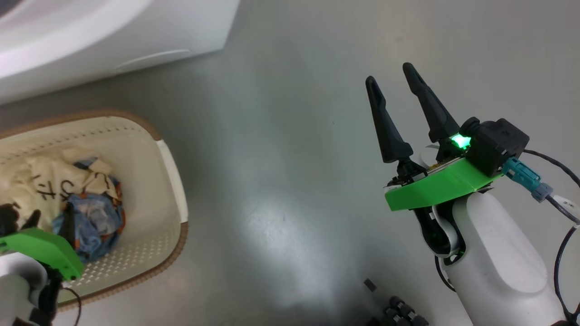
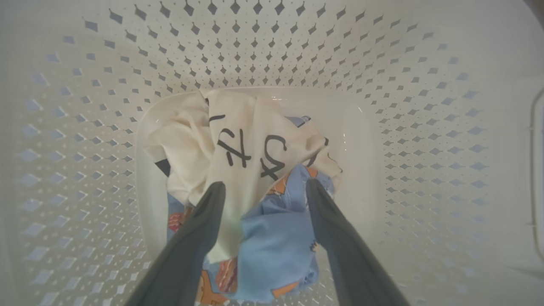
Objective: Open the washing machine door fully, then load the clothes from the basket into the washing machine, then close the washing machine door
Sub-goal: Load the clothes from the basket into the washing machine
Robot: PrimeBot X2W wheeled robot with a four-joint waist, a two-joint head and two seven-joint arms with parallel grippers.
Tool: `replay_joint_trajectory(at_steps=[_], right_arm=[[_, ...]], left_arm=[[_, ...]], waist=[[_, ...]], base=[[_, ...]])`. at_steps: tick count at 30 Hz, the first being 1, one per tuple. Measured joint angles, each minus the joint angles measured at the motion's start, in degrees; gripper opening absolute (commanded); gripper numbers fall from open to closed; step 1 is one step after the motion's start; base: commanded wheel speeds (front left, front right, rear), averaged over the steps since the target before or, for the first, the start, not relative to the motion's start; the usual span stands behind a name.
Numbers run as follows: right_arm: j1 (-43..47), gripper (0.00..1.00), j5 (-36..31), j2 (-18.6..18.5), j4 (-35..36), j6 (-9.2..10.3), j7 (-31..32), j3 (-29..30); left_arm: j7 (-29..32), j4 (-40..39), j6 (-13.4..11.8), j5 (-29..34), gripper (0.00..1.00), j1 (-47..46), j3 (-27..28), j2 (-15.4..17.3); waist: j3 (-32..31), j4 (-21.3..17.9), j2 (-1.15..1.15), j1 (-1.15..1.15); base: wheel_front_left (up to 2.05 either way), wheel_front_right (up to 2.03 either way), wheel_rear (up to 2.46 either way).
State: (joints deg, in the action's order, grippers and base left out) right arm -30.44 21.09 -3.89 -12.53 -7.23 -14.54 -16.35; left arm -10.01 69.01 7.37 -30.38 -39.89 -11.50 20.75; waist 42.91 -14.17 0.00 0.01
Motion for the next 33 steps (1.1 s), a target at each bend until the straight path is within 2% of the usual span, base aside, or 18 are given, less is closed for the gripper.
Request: replay_joint_trajectory(at_steps=[9,18,27,28,29,30,31,32,33], right_arm=[[-0.2,1.0,-0.2,0.5,1.2,0.0,0.0,-0.3],[-2.0,1.0,0.0,0.8,2.3,0.0,0.0,-1.0],[-2.0,1.0,0.6,0.9,3.0,0.0,0.0,-1.8],[-2.0,1.0,0.6,1.0,3.0,0.0,0.0,-1.9],[-2.0,1.0,0.6,1.0,3.0,0.0,0.0,-1.9],[-2.0,1.0,0.6,1.0,3.0,0.0,0.0,-1.9],[-2.0,1.0,0.6,1.0,3.0,0.0,0.0,-1.9],[-2.0,1.0,0.6,1.0,3.0,0.0,0.0,-1.9],[-2.0,1.0,0.6,1.0,3.0,0.0,0.0,-1.9]], left_arm=[[2.0,2.9,0.0,-0.2,1.0,-5.7,-1.2,2.9],[4.9,4.0,-2.5,-0.2,1.0,-8.6,-1.4,4.9],[8.8,4.3,-3.4,-0.2,1.0,-9.8,-2.0,7.1],[8.9,4.3,-3.4,-0.2,0.97,-9.8,-2.3,7.3],[9.0,4.3,-3.4,-0.2,0.83,-9.8,-2.4,7.5],[9.1,4.3,-3.4,-0.2,0.53,-9.8,-2.4,7.6],[9.3,4.4,-3.4,-0.2,0.48,-9.8,-2.4,7.6],[9.3,4.4,-3.4,-0.2,0.05,-9.8,-2.4,7.6],[9.2,4.4,-3.3,-0.2,0.0,-9.8,-2.5,7.6]], waist=[[5.9,-3.2,0.0,0.0],[9.9,-5.5,0.0,0.0],[11.8,-7.2,0.0,-0.01],[11.9,-7.4,0.0,-0.01],[11.9,-7.5,0.0,-0.01],[11.9,-7.7,0.0,-0.01],[11.9,-7.7,0.0,-0.01],[11.9,-7.8,0.0,-0.01],[11.8,-7.8,0.0,-0.01]], base=[[0.0,0.0,0.0],[0.0,0.0,0.0],[0.0,0.0,0.0],[0.0,0.0,0.0],[0.0,0.0,0.0],[0.0,0.0,0.0],[0.0,0.0,0.0],[0.0,0.0,0.0],[0.0,0.0,0.0]])
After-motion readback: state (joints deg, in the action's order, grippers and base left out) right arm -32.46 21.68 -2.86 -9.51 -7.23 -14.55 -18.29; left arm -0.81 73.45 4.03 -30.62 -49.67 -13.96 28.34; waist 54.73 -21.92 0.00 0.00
